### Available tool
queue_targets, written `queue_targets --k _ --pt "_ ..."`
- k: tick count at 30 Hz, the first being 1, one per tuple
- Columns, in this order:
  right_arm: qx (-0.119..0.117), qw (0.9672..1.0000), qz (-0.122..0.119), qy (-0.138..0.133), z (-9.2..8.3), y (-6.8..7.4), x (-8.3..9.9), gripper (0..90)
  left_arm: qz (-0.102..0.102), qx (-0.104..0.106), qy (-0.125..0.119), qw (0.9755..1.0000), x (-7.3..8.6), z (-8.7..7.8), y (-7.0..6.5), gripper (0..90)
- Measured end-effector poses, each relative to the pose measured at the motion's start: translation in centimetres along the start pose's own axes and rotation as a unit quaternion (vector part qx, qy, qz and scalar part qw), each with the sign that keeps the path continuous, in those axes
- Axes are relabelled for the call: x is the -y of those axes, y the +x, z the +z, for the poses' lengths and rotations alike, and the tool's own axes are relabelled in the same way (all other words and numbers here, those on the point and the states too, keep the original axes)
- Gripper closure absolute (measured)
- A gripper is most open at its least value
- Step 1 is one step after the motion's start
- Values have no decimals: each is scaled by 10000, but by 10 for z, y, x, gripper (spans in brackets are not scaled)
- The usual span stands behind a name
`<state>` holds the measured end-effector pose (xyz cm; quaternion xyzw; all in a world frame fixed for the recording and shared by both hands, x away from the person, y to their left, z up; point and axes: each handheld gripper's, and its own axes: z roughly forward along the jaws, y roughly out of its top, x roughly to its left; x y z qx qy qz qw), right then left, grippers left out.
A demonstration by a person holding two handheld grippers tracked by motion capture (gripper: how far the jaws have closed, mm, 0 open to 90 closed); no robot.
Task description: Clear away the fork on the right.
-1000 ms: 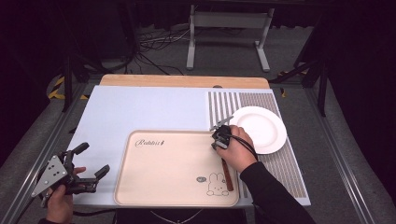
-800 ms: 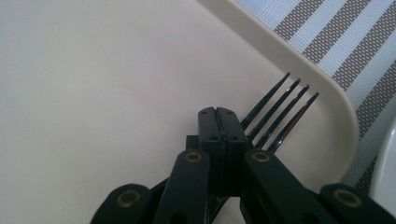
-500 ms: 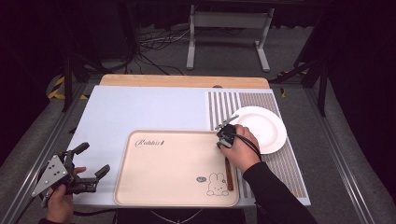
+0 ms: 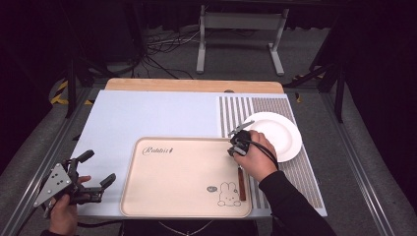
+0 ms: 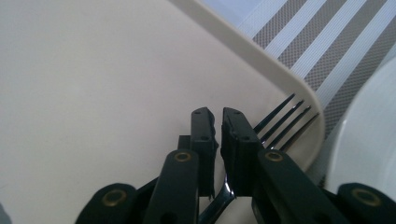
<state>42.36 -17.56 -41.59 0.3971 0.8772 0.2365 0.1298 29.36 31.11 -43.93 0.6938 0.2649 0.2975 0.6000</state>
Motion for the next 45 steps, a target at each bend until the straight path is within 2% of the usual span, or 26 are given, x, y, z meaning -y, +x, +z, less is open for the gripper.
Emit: queue_targets --k 4,5,6,7,9,10,14,22,25,28,30,31,33,34,35,36,37,40,41,42,45 --pt "-20 9996 -140 -252 -12 1 -3 713 1 17 -8 10000 0 0 0 0" --pt "-15 9988 -270 -398 -17 1 -3 612 1 18 -8 10000 0 0 0 0" --pt "-88 9977 -376 -566 -21 1 -3 438 4 20 -5 10000 0 0 0 0" --pt "-88 9977 -376 -566 -21 1 -3 438 -2 10 -14 10000 0 0 0 0" --pt "-195 9959 -357 -814 -28 2 -2 301 -6 8 -20 10000 0 0 0 0" --pt "-200 9952 -385 -877 -31 2 0 275 0 6 -26 10000 0 0 0 0" --pt "-318 9927 -408 -1091 -39 1 4 225 -4 8 -18 10000 0 1 -1 0" --pt "-493 9873 -515 -1417 -56 -3 17 221 2 -7 4 10000 0 1 -1 0" --pt "-505 9868 -504 -1457 -60 -3 20 221 -3 -10 2 10000 0 1 -1 0" --pt "-543 9838 -607 -1596 -68 -4 24 218 1 -5 -12 10000 0 1 -1 0" --pt "-533 9844 -656 -1541 -70 -5 26 221 1 -6 -13 10000 0 1 -1 0" --pt "-482 9834 -688 -1607 -75 -6 30 217 -6 -9 -16 10000 0 1 -1 0" --pt "-582 9798 -635 -1803 -78 -7 34 200 -4 -7 -4 10000 0 1 -1 0" --pt "-582 9798 -635 -1803 -78 -7 34 200 1 -5 -1 10000 0 1 -1 0" --pt "-596 9777 -632 -1911 -80 -8 36 190 4 -5 0 10000 0 1 -1 0" --pt "-543 9731 -621 -2152 -83 -11 41 157 -1 -7 -11 10000 0 1 -1 0" --pt "-525 9711 -604 -2250 -85 -12 43 144 1 -9 -9 10000 0 1 -1 0" --pt "-617 9618 -587 -2601 -90 -16 50 120 -1 -14 -12 10000 0 1 -1 0" --pt "-617 9618 -587 -2601 -90 -16 50 120 -6 -17 -14 10000 0 1 -1 0" --pt "-687 9570 -558 -2763 -93 -19 56 106 -2 -18 -11 10000 0 1 -1 0" --pt "-683 9495 -556 -3012 -95 -24 67 103 1 -24 2 10000 0 1 -2 0"
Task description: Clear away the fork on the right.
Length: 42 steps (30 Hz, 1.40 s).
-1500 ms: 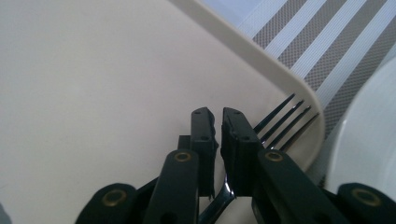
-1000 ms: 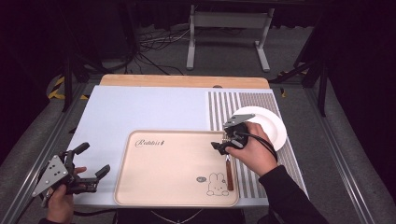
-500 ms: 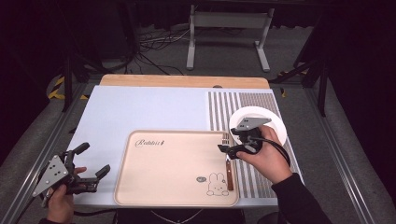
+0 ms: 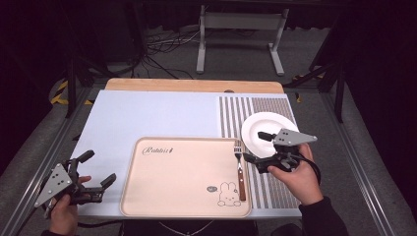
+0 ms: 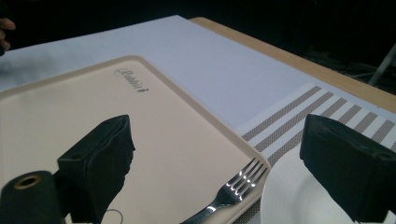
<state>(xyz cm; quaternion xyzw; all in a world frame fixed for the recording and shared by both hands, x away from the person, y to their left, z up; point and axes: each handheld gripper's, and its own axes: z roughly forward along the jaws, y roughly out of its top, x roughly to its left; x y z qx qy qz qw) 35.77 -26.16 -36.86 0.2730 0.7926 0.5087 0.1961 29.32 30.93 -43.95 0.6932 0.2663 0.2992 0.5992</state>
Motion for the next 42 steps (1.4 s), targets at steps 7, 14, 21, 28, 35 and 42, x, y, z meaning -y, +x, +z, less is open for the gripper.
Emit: queue_targets --k 7,14,21,28,35,42 --pt "-83 9989 -174 -419 -20 -9 22 89 -21 -47 -9 10000 0 -1 1 0" --pt "92 9966 -290 -760 -35 -16 41 83 -26 -67 -9 10000 0 -1 1 0" --pt "274 9936 -292 -1054 -46 -21 62 72 -24 -88 -14 10000 0 -1 1 0" --pt "327 9913 -161 -1265 -52 -25 79 70 -22 -96 -23 9999 0 -1 1 0" --pt "384 9907 -53 -1301 -58 -29 95 55 -48 -82 -55 9999 0 -1 2 0" --pt "205 9925 -46 -1205 -54 -30 114 9 -40 -65 -76 9999 0 -2 1 0"
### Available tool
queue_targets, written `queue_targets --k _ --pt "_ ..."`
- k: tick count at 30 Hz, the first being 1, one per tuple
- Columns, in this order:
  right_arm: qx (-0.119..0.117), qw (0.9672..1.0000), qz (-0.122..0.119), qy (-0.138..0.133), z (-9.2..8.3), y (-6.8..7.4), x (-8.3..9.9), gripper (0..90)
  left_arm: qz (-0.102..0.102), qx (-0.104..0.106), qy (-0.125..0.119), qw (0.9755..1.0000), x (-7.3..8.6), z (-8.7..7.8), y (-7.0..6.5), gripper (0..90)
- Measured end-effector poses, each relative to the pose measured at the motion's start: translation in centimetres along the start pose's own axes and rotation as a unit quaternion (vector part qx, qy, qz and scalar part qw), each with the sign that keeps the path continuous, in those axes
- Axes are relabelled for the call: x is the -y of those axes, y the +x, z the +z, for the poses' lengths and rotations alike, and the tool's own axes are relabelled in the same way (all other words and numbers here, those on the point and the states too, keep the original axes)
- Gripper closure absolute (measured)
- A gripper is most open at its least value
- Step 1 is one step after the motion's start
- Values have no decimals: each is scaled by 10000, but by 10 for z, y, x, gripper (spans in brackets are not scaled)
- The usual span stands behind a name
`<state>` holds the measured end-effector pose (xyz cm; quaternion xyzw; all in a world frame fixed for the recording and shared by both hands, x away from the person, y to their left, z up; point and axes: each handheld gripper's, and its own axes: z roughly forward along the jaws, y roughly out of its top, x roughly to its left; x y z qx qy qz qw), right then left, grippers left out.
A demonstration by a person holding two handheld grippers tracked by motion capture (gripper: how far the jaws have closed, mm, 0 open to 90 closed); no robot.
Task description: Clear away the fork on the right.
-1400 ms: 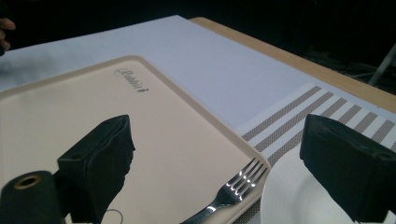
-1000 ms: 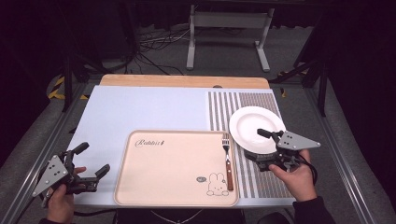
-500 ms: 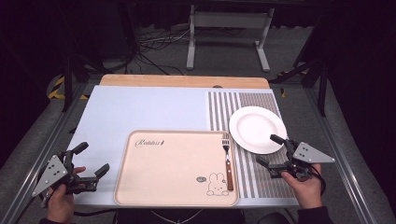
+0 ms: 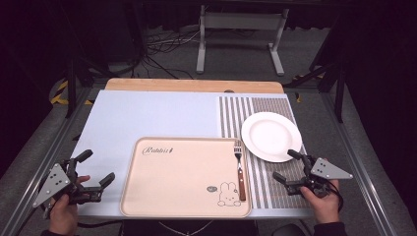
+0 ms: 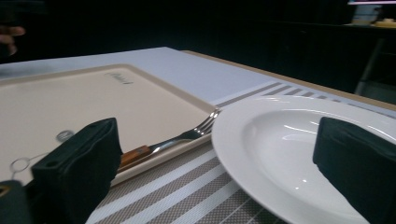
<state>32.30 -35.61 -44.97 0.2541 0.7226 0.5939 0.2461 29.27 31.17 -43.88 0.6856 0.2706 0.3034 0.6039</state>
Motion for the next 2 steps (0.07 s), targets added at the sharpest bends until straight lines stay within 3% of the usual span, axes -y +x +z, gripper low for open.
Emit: queue_targets --k 2 --pt "-112 9998 -120 59 -1 0 3 0 5 0 -8 10000 0 0 1 0"
